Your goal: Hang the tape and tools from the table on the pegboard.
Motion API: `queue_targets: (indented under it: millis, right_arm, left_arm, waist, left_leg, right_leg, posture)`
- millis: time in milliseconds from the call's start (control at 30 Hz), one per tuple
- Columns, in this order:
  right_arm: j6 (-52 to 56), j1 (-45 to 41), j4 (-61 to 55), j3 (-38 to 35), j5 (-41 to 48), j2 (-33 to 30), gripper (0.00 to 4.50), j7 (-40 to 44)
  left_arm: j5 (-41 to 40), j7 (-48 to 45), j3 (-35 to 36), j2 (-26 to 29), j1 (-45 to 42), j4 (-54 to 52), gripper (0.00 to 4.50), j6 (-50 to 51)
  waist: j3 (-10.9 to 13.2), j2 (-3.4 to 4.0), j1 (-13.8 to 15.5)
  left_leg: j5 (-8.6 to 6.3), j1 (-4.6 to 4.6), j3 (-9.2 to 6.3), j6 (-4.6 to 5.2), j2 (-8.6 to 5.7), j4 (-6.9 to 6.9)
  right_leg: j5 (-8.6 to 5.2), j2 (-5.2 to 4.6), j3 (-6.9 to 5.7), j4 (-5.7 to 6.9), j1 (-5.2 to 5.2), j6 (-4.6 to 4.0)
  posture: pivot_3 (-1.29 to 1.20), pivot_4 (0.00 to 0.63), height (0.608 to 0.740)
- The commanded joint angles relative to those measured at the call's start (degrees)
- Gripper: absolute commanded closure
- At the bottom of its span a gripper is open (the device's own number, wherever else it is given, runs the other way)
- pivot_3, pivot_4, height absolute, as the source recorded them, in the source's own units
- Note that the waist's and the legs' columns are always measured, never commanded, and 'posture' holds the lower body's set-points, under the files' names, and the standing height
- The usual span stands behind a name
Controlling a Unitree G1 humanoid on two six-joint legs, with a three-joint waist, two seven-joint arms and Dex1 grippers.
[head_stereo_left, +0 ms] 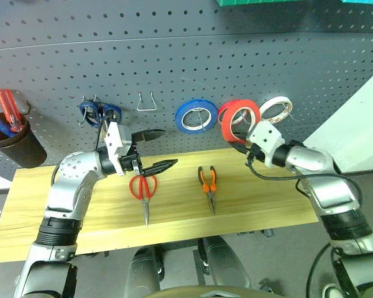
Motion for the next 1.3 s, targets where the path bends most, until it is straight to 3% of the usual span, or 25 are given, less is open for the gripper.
queue_targets:
  millis: [33,167,200,333,500,833,1067,1300]
  right_arm:
    - [-3.30,-2.30,2.12,-1.14,-1.25,1.05,3.83,-0.82]
    - [-3.70,-3.05,3.38,-0.53,-1.69,1.73,3.83,0.70]
    - [-3.49,-2.68,2.67,-0.56,-1.14,1.76,3.10,1.52]
    - [-2.22,-2.05,0.53,-1.78,0.07,1.43,1.87,2.67]
    - [3.64,1.31,-8.95,-6.50,6.13,-3.35,0.12,7.67]
    - [32.25,6.70,-25.45,-10.59,23.25,-13.63,0.05,14.43]
    - [39.41,8.14,-28.73,-9.75,27.27,-11.74,0.05,10.89]
    - [44.19,6.57,-25.90,-3.53,24.01,-6.18,0.05,2.82]
  left_arm:
    - [-1.55,1.14,1.91,0.03,-1.43,-2.02,0.00,0.48]
    - [-1.85,1.99,2.29,-0.34,-2.15,-1.78,0.00,0.98]
    - [-1.71,2.05,2.25,-0.32,-2.21,-1.72,0.00,0.92]
    - [-1.74,2.30,2.17,-0.14,-2.10,-1.73,0.00,0.85]
    - [-2.01,2.37,2.65,0.22,-1.58,-1.86,0.00,0.89]
    - [-1.42,2.71,2.89,0.90,1.12,-3.04,0.00,1.21]
    - [-2.43,4.17,4.08,2.34,6.94,-8.03,0.00,2.79]
    - [-1.50,6.87,6.86,3.25,15.02,-12.08,0.00,2.25]
  waist:
    - [-0.03,-0.04,0.18]
    - [-0.04,-0.05,0.14]
    - [-0.06,-0.04,0.14]
    - [-0.19,-0.02,0.06]
    - [-0.22,-0.02,0.34]
    - [-0.43,-0.06,0.08]
    - [-0.54,-0.08,0.20]
    - [-0.81,-0.16,0.23]
  left_leg:
    - [0.00,-0.01,0.00,0.01,-0.01,0.00]
    - [0.02,-0.02,0.04,0.04,-0.01,0.03]
    - [0.04,-0.02,0.06,0.07,-0.02,0.03]
    - [0.05,0.00,0.08,0.08,-0.01,0.04]
    - [0.05,-0.02,0.07,0.07,0.01,0.03]
    - [0.05,0.05,0.08,0.09,0.04,0.04]
    - [0.08,0.04,0.08,0.16,0.04,0.04]
    - [0.08,0.04,0.07,0.17,0.06,0.03]
  right_leg:
    - [0.00,-0.01,0.00,0.00,0.00,0.00]
    - [0.04,-0.06,0.02,0.00,0.00,0.07]
    - [0.08,-0.06,0.04,0.00,0.00,0.08]
    - [0.10,-0.04,0.07,0.00,0.00,0.07]
    - [0.10,-0.06,0.07,0.00,0.00,0.07]
    - [0.14,-0.07,0.13,-0.01,0.00,0.04]
    - [0.13,-0.17,0.22,-0.01,-0.02,0.02]
    - [0.07,-0.17,0.25,-0.02,-0.05,-0.15]
  posture:
    - [-0.19,0.136,0.723]
    - [-0.19,0.132,0.723]
    - [-0.19,0.132,0.723]
    - [-0.19,0.132,0.723]
    - [-0.19,0.134,0.723]
    - [-0.19,0.138,0.723]
    - [-0.17,0.137,0.723]
    - [-0.13,0.140,0.723]
